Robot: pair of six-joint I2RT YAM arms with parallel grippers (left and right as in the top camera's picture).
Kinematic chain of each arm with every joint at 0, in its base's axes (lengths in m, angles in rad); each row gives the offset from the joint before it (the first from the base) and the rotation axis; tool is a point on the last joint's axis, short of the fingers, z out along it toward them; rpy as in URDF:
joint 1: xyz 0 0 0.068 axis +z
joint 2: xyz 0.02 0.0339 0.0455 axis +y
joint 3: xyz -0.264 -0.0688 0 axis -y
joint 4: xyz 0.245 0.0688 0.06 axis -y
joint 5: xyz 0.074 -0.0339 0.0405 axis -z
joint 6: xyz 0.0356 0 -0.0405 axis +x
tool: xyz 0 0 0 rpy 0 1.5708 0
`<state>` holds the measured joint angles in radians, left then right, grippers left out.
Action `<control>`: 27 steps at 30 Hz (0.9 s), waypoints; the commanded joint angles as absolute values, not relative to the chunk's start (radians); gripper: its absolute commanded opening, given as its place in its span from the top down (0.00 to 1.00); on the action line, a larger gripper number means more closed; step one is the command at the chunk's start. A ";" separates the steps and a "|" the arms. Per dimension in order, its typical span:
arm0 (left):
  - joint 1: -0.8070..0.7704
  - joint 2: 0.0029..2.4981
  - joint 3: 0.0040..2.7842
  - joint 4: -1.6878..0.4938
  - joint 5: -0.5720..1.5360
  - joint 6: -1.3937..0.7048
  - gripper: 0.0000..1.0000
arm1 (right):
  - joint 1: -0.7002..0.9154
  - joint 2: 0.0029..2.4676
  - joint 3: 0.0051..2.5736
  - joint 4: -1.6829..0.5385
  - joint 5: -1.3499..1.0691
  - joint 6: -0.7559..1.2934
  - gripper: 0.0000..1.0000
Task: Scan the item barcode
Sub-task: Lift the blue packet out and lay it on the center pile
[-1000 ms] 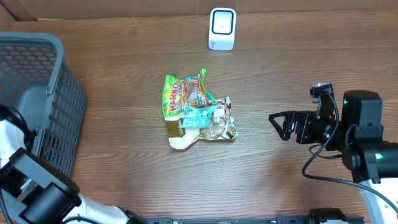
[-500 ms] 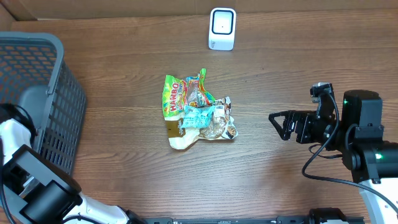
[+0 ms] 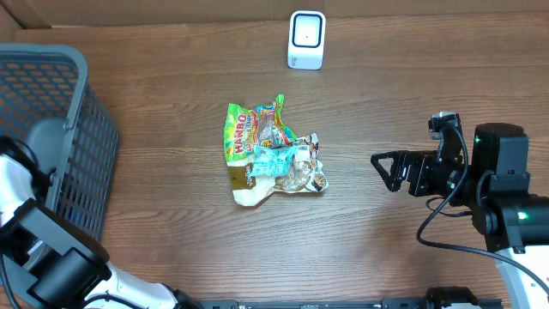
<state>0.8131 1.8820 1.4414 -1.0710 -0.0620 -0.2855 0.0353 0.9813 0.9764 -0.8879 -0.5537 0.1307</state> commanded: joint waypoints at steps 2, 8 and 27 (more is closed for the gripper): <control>0.810 1.811 1.806 -1.190 0.071 -0.283 0.96 | 0.038 0.979 0.999 -0.872 -0.564 0.130 0.00; 0.742 1.665 2.236 -1.373 0.147 -0.196 0.96 | 0.038 0.979 0.999 -0.862 -0.563 0.130 0.00; 0.035 1.615 1.963 -1.428 0.245 -0.167 0.96 | 0.038 0.979 0.999 -0.834 -0.562 0.130 0.00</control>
<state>0.1280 1.5997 2.0708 -1.4963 0.2295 -0.1608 0.0353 0.9813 0.9764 -0.8406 -0.5537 0.1303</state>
